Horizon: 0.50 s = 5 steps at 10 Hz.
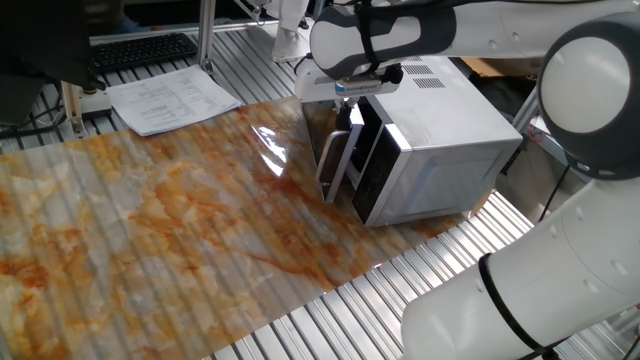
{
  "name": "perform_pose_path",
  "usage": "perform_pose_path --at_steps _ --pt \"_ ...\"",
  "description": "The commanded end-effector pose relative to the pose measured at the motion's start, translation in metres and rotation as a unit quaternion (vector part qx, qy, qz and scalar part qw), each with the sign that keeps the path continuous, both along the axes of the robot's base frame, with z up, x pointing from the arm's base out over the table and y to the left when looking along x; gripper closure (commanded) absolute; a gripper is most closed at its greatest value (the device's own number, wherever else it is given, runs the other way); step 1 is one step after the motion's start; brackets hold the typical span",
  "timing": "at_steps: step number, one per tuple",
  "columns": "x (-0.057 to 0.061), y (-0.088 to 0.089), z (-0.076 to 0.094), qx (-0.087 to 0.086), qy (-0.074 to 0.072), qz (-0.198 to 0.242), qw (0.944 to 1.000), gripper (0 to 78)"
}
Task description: Close the microwave door
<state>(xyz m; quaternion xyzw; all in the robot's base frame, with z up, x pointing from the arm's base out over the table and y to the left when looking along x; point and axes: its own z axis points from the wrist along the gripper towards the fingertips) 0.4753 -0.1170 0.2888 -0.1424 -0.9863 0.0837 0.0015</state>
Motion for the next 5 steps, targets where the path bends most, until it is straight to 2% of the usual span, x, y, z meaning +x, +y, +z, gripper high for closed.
perform_pose_path --at_steps 1,4,5 --pt "0.0008 -0.0006 0.0018 0.001 -0.001 -0.006 1.0 77.6" --pt "0.0008 -0.0006 0.0018 0.001 -0.001 -0.008 1.0 77.6" --pt "0.0008 -0.0006 0.0018 0.004 -0.006 -0.006 1.0 77.6"
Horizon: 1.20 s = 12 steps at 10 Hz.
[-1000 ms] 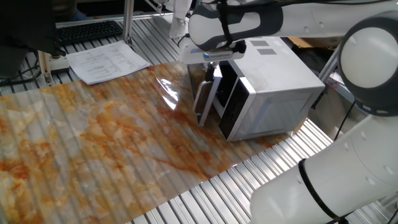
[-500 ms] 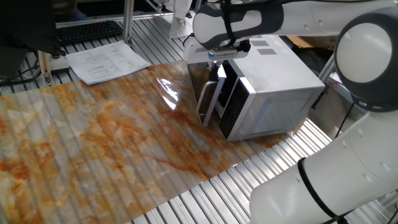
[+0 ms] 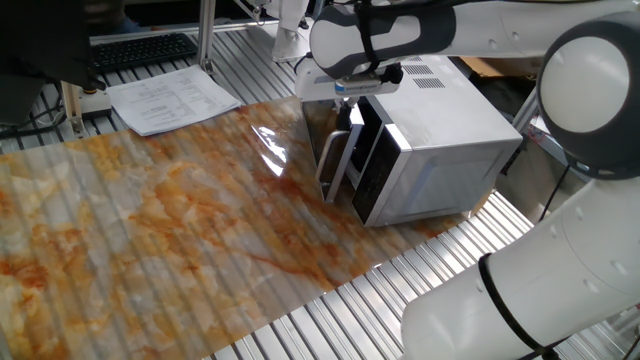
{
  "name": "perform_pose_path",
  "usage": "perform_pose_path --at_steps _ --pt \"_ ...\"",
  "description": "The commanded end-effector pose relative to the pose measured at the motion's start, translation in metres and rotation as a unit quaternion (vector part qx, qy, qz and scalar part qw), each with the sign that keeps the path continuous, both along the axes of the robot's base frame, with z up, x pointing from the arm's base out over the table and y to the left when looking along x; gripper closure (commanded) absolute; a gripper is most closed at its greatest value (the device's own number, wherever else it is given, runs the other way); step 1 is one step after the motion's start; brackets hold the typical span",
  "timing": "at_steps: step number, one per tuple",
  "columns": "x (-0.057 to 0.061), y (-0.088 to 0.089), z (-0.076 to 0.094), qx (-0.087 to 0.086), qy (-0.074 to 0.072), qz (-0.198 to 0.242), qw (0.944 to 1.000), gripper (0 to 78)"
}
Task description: Close the microwave door
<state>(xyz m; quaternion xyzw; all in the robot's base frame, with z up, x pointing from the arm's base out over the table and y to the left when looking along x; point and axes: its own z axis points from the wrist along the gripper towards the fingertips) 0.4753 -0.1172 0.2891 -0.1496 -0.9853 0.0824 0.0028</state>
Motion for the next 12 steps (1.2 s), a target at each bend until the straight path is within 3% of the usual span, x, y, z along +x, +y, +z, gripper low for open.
perform_pose_path --at_steps 1,3,6,10,12 --pt "0.0007 -0.0004 0.0015 0.007 -0.012 -0.008 0.9999 77.6" --pt "0.0007 -0.0004 0.0015 0.007 -0.007 -0.03 0.9995 77.6" --pt "0.0007 -0.0004 0.0015 0.006 -0.01 -0.054 0.9985 77.6" --pt "0.0 -0.0006 0.0042 -0.003 -0.009 -0.049 0.9988 77.6" --pt "-0.0024 -0.0019 0.0099 -0.011 -0.002 -0.046 0.9989 77.6"
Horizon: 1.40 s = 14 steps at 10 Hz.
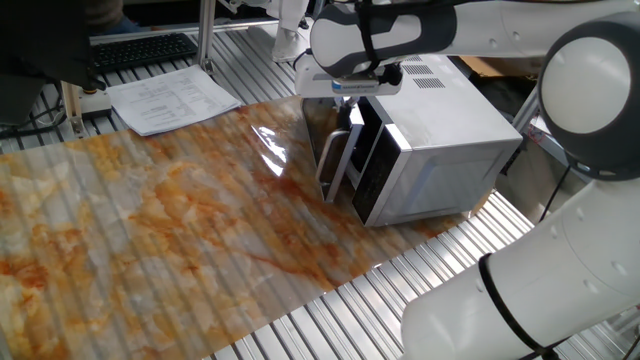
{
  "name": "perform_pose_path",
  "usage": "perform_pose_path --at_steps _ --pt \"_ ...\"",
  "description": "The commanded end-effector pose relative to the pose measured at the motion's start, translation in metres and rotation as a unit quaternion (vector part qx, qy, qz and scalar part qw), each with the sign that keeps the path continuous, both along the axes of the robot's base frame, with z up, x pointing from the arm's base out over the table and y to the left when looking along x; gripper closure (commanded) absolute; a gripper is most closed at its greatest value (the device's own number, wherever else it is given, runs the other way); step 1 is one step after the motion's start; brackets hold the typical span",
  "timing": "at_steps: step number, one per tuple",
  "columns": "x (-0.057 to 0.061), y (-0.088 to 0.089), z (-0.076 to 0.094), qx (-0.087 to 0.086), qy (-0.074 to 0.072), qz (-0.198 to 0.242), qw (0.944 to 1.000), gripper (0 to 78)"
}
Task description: Close the microwave door
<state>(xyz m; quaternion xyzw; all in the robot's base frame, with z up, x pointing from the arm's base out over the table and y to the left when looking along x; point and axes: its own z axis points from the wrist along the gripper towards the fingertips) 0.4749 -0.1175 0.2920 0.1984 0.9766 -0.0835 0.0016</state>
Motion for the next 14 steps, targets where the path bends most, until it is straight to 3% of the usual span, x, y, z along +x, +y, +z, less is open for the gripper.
perform_pose_path --at_steps 1,6,11,14 --pt "-0.003 -0.002 0.007 -0.015 0.007 0.003 0.9999 77.6" --pt "-0.014 -0.012 0.003 -0.021 0.011 0.017 0.9996 77.6" --pt "-0.033 -0.021 0.002 -0.019 0.015 0.031 0.9992 77.6" --pt "-0.039 -0.043 0.002 -0.015 0.018 0.052 0.9984 77.6"
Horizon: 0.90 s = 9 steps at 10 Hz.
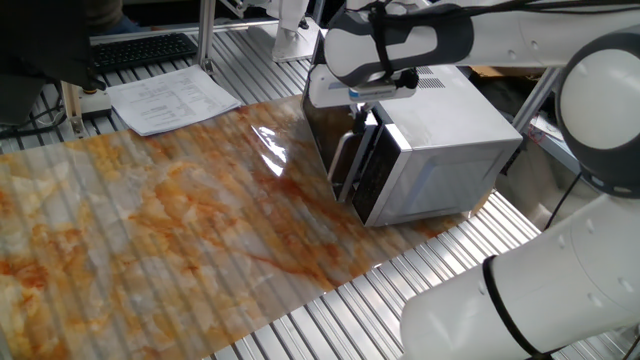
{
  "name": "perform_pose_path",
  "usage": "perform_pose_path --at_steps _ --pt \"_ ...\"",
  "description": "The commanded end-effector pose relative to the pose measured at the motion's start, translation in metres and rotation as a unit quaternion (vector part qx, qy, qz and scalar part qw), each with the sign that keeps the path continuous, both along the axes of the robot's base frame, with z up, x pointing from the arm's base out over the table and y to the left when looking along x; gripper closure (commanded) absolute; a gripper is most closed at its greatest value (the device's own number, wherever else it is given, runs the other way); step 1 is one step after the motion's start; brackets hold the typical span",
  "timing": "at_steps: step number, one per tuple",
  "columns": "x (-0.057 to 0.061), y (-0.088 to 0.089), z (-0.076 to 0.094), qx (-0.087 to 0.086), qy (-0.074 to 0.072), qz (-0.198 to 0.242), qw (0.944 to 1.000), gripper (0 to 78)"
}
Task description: Close the microwave door
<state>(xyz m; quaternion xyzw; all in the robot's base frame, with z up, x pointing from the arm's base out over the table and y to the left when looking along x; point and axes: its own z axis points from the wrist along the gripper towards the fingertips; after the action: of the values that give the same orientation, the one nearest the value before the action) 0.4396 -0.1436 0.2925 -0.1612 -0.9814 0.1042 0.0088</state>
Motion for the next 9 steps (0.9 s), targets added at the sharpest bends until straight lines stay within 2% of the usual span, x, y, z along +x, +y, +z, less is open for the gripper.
perform_pose_path --at_steps 1,2,3,5,6,9 --pt "-0.006 -0.024 0.003 0.003 0.002 0.02 0.9998 77.6" --pt "-0.006 -0.024 0.003 0.003 0.002 0.02 0.9998 77.6" --pt "-0.009 -0.044 0.006 0.005 0.006 0.037 0.9993 77.6" --pt "-0.011 -0.07 0.004 0.009 0.007 0.06 0.9982 77.6" --pt "-0.009 -0.077 0.003 0.009 0.007 0.061 0.9981 77.6" --pt "-0.007 -0.076 0.004 0.014 0.004 0.04 0.9991 77.6"
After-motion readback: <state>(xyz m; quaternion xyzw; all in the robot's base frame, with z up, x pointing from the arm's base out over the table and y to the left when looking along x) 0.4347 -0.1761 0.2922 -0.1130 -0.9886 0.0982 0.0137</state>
